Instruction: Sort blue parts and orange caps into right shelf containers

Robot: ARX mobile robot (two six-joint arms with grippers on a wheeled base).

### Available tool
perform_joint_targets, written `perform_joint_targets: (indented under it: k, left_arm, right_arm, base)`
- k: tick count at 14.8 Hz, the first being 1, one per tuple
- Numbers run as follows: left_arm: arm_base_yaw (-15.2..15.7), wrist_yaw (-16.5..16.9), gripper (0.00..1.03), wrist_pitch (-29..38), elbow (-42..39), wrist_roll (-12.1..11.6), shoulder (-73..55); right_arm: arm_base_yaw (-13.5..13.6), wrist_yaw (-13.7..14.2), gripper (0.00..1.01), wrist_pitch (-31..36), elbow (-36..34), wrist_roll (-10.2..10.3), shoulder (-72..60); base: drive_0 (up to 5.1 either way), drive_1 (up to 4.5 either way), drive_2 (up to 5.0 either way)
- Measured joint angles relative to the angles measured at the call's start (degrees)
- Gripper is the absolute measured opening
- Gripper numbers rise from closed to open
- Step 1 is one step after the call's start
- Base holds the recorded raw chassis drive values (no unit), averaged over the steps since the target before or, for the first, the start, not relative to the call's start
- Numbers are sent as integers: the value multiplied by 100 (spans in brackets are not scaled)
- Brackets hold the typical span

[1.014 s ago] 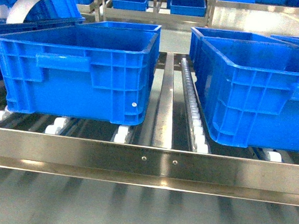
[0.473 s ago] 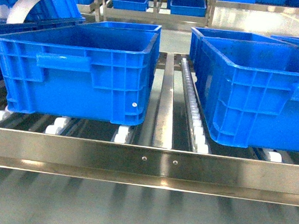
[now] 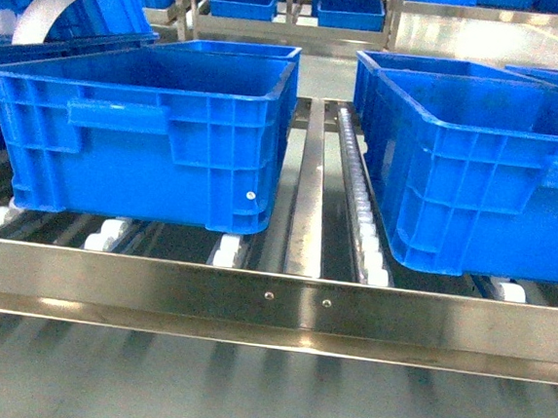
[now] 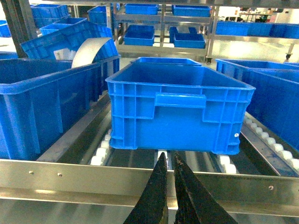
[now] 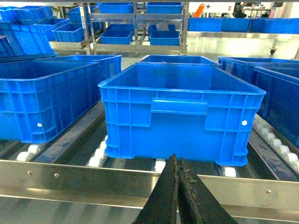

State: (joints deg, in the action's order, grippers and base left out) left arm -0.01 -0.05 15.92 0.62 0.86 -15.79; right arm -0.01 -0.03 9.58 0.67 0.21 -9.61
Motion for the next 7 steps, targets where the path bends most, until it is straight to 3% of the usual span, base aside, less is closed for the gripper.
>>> perform_joint_targets:
  k: [1,6,7]
  left_arm:
    - [0,2,2,-131,0,-2,133]
    - [0,4,2,-671,0,-4,645]
    - [0,9,2,-1449,2,-4,1161]
  right_arm:
    - [0,-22,2,-833,2,-2,527]
    - [0,2,2,-984,4,-4,933]
    - [0,0,2,-986,4,-4,933]
  base:
    - [0,0,0]
    - [0,0,0]
    - [0,0,0]
